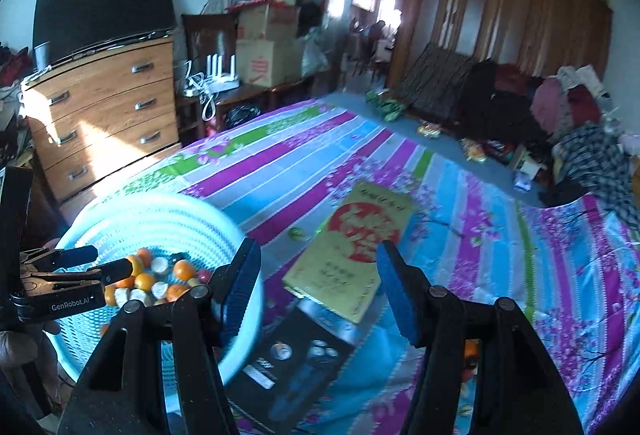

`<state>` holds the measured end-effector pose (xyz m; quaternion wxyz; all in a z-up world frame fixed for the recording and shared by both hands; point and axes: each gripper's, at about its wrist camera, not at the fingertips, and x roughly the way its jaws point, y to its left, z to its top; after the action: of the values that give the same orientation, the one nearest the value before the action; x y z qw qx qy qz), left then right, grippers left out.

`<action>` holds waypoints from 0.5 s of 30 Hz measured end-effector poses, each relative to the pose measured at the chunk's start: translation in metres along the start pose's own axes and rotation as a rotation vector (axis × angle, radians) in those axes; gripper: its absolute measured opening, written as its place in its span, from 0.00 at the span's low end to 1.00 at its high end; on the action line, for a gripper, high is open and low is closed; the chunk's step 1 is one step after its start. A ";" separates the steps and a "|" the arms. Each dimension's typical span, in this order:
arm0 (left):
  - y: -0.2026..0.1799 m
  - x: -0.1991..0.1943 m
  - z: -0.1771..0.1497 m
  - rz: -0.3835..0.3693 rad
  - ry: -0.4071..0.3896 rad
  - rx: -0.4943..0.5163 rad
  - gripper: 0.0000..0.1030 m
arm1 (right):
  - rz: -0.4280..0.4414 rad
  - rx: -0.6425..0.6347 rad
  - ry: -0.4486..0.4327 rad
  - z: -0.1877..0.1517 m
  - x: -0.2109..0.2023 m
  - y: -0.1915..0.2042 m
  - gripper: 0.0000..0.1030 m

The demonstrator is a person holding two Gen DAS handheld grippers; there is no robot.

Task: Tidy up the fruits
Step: 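Move both open tools back over the fruit pile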

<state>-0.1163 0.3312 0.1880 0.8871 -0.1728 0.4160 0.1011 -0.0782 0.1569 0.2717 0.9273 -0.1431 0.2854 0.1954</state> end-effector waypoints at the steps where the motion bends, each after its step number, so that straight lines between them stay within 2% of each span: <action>1: -0.005 0.000 0.000 -0.005 -0.001 0.008 0.68 | -0.014 0.001 -0.010 0.000 -0.005 -0.005 0.62; 15: -0.075 -0.003 -0.013 -0.065 0.009 0.131 0.69 | -0.103 0.076 -0.036 -0.027 -0.040 -0.068 0.62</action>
<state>-0.1030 0.2568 0.1988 0.8975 -0.1281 0.4198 0.0440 -0.0912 0.0758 0.2839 0.9460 -0.1186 0.2680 0.1388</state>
